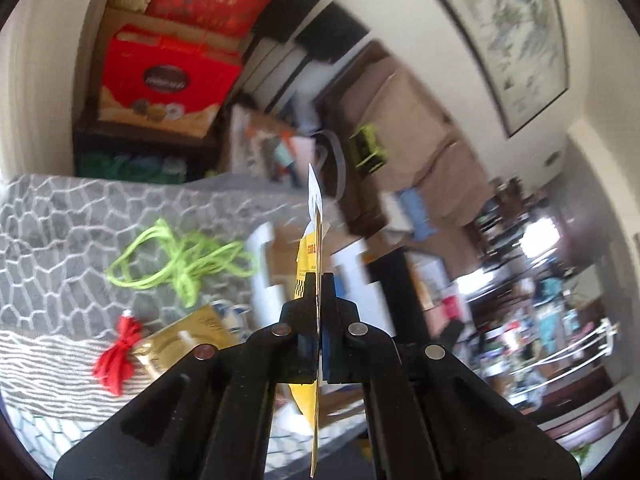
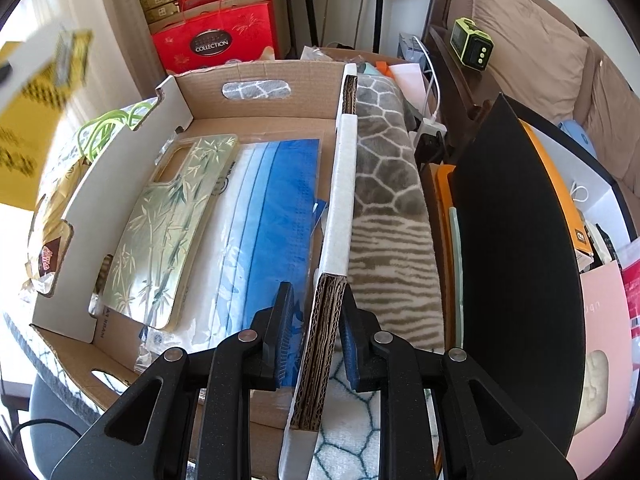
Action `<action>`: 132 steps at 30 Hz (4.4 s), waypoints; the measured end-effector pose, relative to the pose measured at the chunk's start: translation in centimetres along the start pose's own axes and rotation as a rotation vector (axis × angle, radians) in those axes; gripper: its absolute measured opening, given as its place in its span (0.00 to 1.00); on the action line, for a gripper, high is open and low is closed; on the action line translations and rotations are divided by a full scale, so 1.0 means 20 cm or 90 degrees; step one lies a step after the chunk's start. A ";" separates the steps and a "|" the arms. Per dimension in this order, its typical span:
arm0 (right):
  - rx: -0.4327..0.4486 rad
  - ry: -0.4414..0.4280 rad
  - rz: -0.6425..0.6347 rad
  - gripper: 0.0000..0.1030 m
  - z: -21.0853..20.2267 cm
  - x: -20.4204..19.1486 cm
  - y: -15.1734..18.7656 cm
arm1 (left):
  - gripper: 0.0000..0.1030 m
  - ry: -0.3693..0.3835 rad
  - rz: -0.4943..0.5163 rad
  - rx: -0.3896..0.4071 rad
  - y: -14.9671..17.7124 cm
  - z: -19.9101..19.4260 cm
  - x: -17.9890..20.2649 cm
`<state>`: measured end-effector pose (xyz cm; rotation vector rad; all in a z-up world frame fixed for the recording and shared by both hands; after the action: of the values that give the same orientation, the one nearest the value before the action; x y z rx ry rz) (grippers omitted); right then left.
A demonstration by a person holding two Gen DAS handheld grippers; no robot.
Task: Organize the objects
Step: 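Grasp the yellow-and-gold package with the left gripper and lay it in the box, then grasp the gold snack bag with the left gripper and drop it into the box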
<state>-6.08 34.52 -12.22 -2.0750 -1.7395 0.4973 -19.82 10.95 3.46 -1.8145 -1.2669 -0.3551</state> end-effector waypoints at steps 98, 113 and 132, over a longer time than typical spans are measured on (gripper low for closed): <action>-0.005 0.000 0.004 0.21 0.02 0.00 0.05 | 0.26 -0.321 0.004 -0.169 0.53 0.27 -0.52; -0.005 0.003 0.008 0.21 0.02 0.00 0.05 | 0.09 -0.175 -0.096 -0.058 0.32 -0.03 -0.45; -0.006 -0.002 0.012 0.21 0.02 0.00 0.05 | 0.09 -0.122 -0.128 -0.093 0.13 0.50 0.03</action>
<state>-5.44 34.37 -13.10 -2.0999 -1.7282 0.4984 -19.61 18.79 -3.18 -1.8831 -1.5989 -0.4011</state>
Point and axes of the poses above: each gripper's, at about its wrist camera, not at the fingertips, and z roughly the way its jaws point, x to its right, y to its underside, the point moved 6 cm from there along z, roughly the way its jaws point, and after that the axes turned 1 degree about x, right-handed, at the moved point
